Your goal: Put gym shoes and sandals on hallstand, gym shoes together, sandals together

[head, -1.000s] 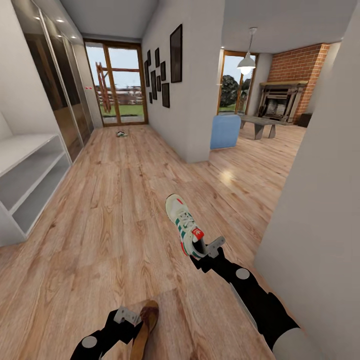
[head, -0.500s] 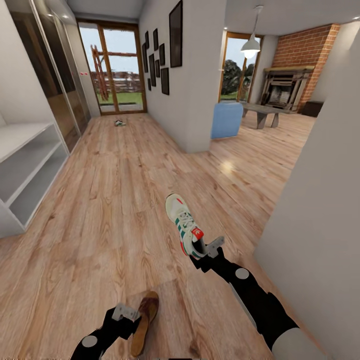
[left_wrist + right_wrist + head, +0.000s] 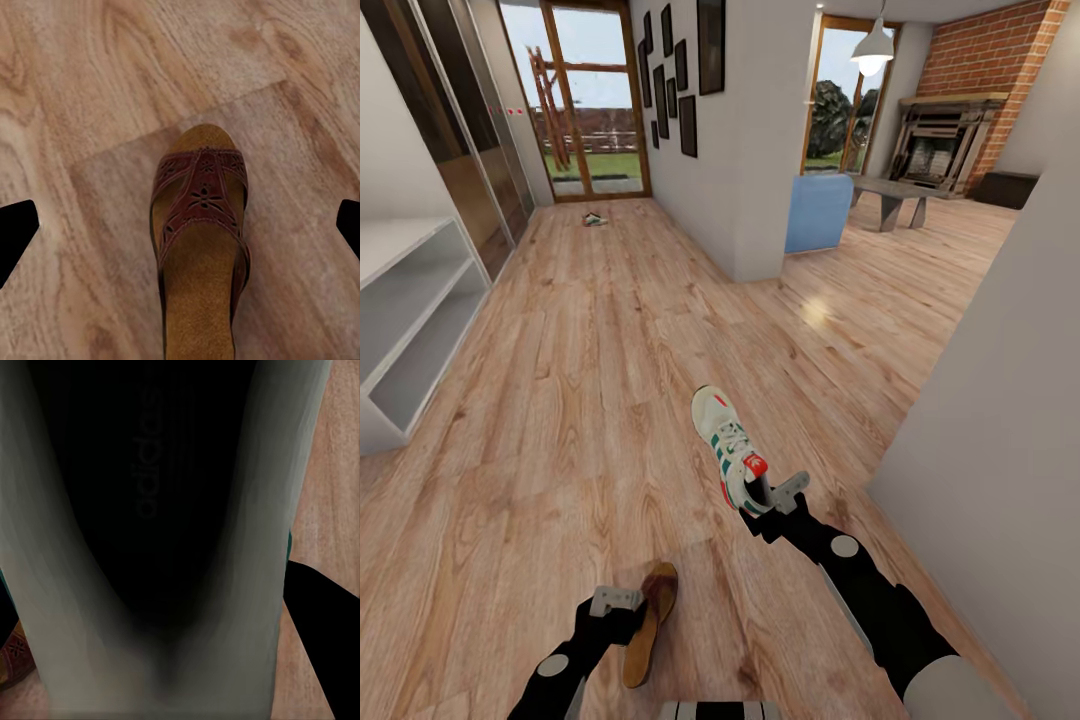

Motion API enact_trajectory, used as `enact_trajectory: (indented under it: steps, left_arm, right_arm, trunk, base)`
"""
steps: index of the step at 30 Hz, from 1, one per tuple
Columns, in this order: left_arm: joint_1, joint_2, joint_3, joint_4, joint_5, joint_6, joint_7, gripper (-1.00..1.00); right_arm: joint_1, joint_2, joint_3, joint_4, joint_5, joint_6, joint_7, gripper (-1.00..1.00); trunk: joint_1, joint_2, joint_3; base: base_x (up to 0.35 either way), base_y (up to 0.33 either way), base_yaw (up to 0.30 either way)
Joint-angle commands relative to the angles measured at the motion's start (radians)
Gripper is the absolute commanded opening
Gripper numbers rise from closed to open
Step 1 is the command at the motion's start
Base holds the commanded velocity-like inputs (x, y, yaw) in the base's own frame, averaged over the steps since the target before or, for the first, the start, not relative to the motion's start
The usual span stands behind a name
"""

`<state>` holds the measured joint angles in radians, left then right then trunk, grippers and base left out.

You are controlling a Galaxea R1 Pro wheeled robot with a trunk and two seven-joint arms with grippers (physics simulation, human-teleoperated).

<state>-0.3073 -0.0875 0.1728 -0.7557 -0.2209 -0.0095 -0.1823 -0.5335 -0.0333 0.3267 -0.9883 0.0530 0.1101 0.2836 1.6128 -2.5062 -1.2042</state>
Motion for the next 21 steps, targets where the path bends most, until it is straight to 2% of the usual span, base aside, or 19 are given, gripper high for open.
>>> enact_trajectory:
  steps: [1, 7, 11, 13, 16, 17, 18, 19, 21]
  left_arm:
    - [-0.004, -0.002, 0.008, -0.002, -0.009, -0.001, -0.002, 1.00]
    - [-0.027, -0.003, 0.003, -0.013, -0.007, 0.003, 0.038, 1.00]
    - [-0.041, -0.002, 0.003, -0.029, -0.008, 0.007, 0.040, 1.00]
    - [-0.038, -0.002, 0.004, -0.039, -0.009, 0.007, 0.040, 1.00]
    - [-0.032, -0.002, 0.007, -0.061, -0.005, 0.006, 0.041, 1.00]
    - [-0.031, -0.006, 0.007, -0.063, 0.009, 0.003, 0.041, 1.00]
    - [-0.031, -0.009, 0.007, -0.061, 0.014, 0.003, 0.041, 1.00]
    - [-0.030, -0.022, 0.006, -0.057, 0.030, 0.000, 0.042, 1.00]
    - [-0.030, -0.031, 0.006, -0.054, 0.040, -0.002, 0.043, 1.00]
  right_arm:
    - [0.000, -0.001, 0.001, -0.002, 0.005, 0.005, 0.001, -1.00]
    - [0.000, -0.001, 0.000, -0.004, 0.004, 0.006, 0.000, -1.00]
    - [-0.004, 0.005, 0.000, -0.023, 0.003, 0.045, 0.001, -1.00]
    - [-0.005, 0.007, 0.000, -0.059, 0.003, 0.080, 0.001, -1.00]
    - [-0.007, 0.008, 0.000, -0.165, -0.001, 0.149, 0.002, -1.00]
    - [-0.008, 0.009, 0.000, -0.215, -0.022, 0.167, 0.002, -1.00]
    - [-0.008, 0.008, 0.000, -0.224, -0.030, 0.169, 0.002, -1.00]
    - [-0.008, 0.008, -0.001, -0.243, -0.062, 0.174, 0.001, -1.00]
    - [-0.008, 0.006, -0.002, -0.253, -0.102, 0.177, 0.001, -1.00]
  trunk:
    - [0.000, 0.000, -0.001]
    - [0.000, 0.000, -0.002]
    - [0.000, 0.000, -0.002]
    - [0.000, 0.000, -0.002]
    - [0.000, 0.000, -0.002]
    - [0.000, 0.000, -0.002]
    - [0.000, 0.000, -0.002]
    - [0.000, 0.000, -0.002]
    - [0.000, 0.000, -0.002]
  base:
    - [0.000, 0.000, 0.000]
    - [0.000, 0.000, 0.000]
    - [0.000, 0.000, 0.000]
    - [0.000, 0.000, 0.000]
    - [0.000, 0.000, 0.000]
    - [0.000, 0.000, 0.000]
    - [0.000, 0.000, 0.000]
    - [0.000, 0.000, 0.000]
    - [0.000, 0.000, 0.000]
